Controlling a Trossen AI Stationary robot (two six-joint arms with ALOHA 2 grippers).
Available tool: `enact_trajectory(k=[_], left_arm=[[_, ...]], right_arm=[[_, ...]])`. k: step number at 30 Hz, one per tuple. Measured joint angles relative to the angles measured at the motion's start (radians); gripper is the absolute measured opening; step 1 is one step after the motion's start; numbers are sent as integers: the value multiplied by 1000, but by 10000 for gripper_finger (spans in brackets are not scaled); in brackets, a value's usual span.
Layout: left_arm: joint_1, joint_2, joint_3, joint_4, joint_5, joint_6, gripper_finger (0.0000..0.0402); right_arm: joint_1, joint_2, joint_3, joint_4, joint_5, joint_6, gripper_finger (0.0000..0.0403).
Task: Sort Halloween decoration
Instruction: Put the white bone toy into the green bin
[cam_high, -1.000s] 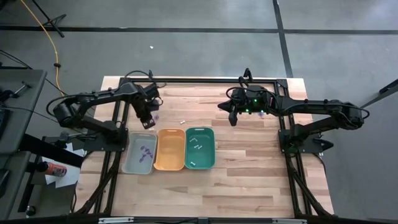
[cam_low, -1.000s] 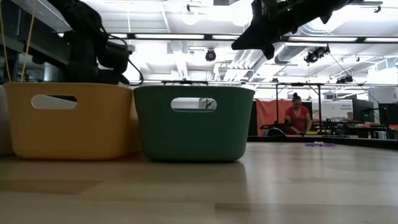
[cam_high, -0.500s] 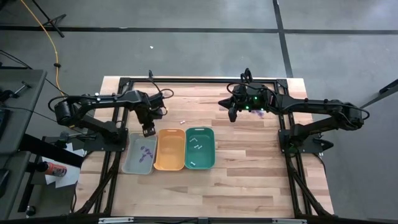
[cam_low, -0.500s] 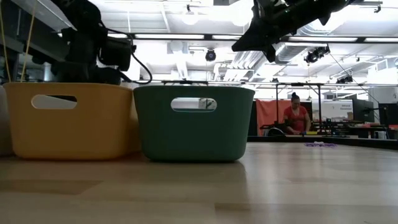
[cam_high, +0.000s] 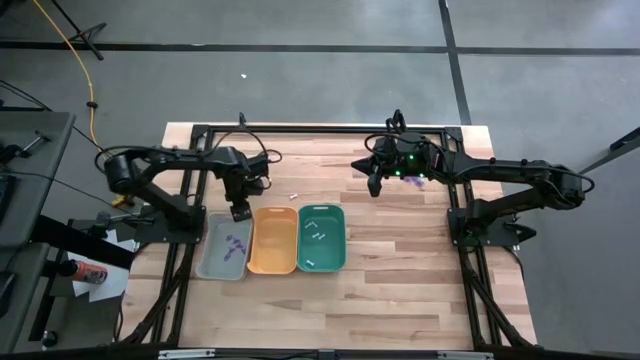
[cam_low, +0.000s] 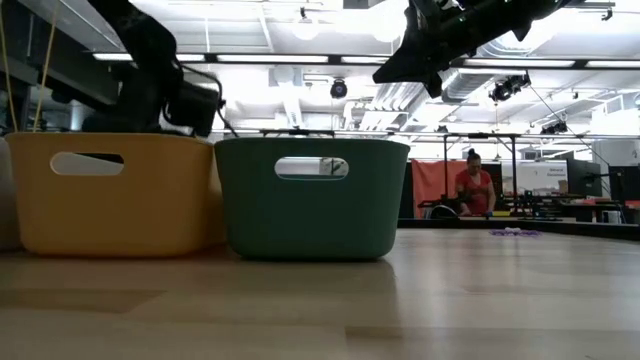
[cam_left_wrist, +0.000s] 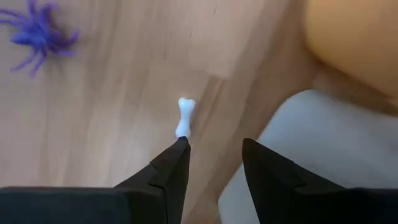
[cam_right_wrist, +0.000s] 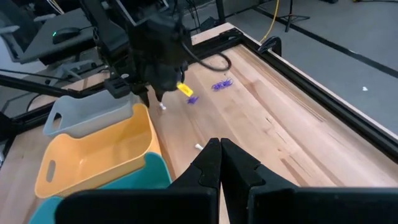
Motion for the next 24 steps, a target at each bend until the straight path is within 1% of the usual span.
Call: enact_trajectory(k=[5,13,18,24], left_arm=[[-6,68,1,4,-14,-3,137],[-5,82,3,20,-159,-64,136],[10,82,17,29,-187,-73,136],[29,65,88,23,-181,-54,136]], right_arm=[[1,0,0,-2,0,-25,0],[1,0,0,-7,0,-76,0],[0,0,0,-9,0,-83,0],[0,0,0,-24,0,-83,0]])
